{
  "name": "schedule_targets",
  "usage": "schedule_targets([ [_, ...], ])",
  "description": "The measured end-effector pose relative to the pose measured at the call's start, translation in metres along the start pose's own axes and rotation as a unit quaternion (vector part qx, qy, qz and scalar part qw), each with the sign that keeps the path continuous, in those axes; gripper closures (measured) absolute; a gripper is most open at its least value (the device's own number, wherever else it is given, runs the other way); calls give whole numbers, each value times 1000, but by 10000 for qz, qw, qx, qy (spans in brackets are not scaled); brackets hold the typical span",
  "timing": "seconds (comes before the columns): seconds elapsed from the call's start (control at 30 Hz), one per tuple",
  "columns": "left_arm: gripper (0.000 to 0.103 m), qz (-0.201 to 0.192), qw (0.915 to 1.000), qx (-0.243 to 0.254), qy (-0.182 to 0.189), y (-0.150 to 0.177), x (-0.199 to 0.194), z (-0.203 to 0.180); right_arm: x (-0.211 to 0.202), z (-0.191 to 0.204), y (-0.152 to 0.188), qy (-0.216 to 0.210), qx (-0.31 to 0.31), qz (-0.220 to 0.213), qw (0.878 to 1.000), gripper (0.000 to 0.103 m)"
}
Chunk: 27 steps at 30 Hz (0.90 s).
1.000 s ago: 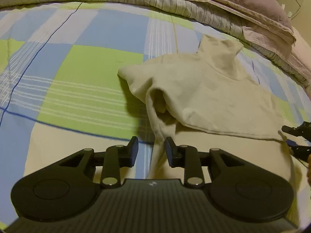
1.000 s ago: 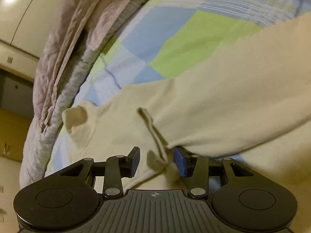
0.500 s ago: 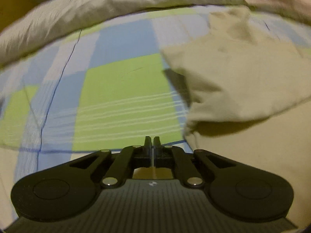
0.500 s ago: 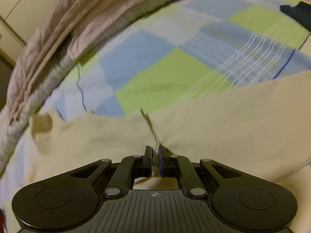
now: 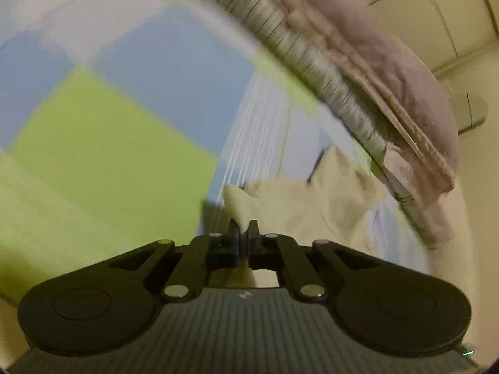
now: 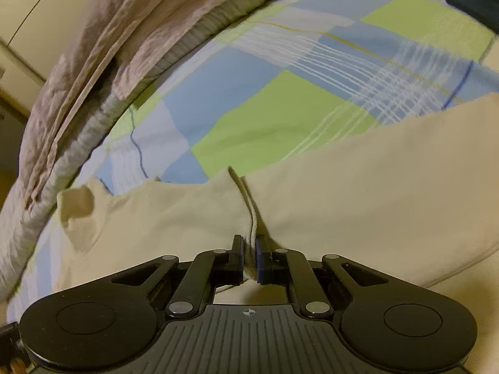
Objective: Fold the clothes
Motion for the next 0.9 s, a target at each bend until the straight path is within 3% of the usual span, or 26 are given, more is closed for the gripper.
schedule_targets([
  [0.07,101,-515,9892,1338,-313,4,-13,-28,-9,6,0,-104,-254,-184,9995,98],
  [0.13,99,-585,9675,2351,-727,15,-6,-45,-15,11,1,-159,-501,-331,9981,98],
  [0.23,82,-48,9492,2883,-1262,28,31,-36,2,11,8,309,-733,-137,9967,98],
  [0.27,72,50,9480,2881,-1354,28,37,-33,6,10,9,366,-731,-98,9966,98],
  [0.33,67,-40,9705,2114,-1161,15,27,-21,5,13,8,335,-799,-158,9961,98],
  [0.37,69,-63,9856,1431,-897,5,18,-11,2,15,7,321,-894,-216,9952,98],
  [0.4,69,-131,9951,751,-631,-3,10,0,-1,16,5,300,-943,-261,9948,98],
  [0.47,73,-176,9992,-24,-355,-10,5,11,-3,13,5,233,-924,-294,9950,98],
  [0.5,75,-112,9986,139,-498,-13,8,9,-2,12,5,224,-956,-298,9947,98],
  [0.53,77,-19,9941,668,-852,-12,14,0,2,12,6,331,-1027,-239,9939,98],
  [0.6,79,28,9736,1763,-1452,-6,21,-21,10,13,10,561,-1144,-75,9918,98],
  [0.63,81,-66,9709,1893,-1464,-4,16,-29,10,17,9,652,-1216,-77,9904,98],
  [0.7,82,-278,9755,1834,-1186,0,-2,-42,4,27,8,874,-1435,-140,9857,96],
  [0.8,85,-500,9766,1983,-669,18,-34,-63,-15,44,10,1167,-1828,-656,9740,90],
  [0.87,84,-257,9763,2104,-445,36,-32,-66,-18,41,12,1004,-1682,-630,9786,90],
  [0.9,83,94,9755,2146,-478,47,-22,-63,-19,37,12,889,-1530,-539,9827,90],
])
Point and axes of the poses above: each gripper's, at about its wrist camera, not at the fingertips, and x roughly the way its jaws point, z to its left, y to its underside, the point moved 2 cm from there along x, roughly the way its jaws point, and after that the axes turned 2 degrees about -x, right-handed, at the moved point
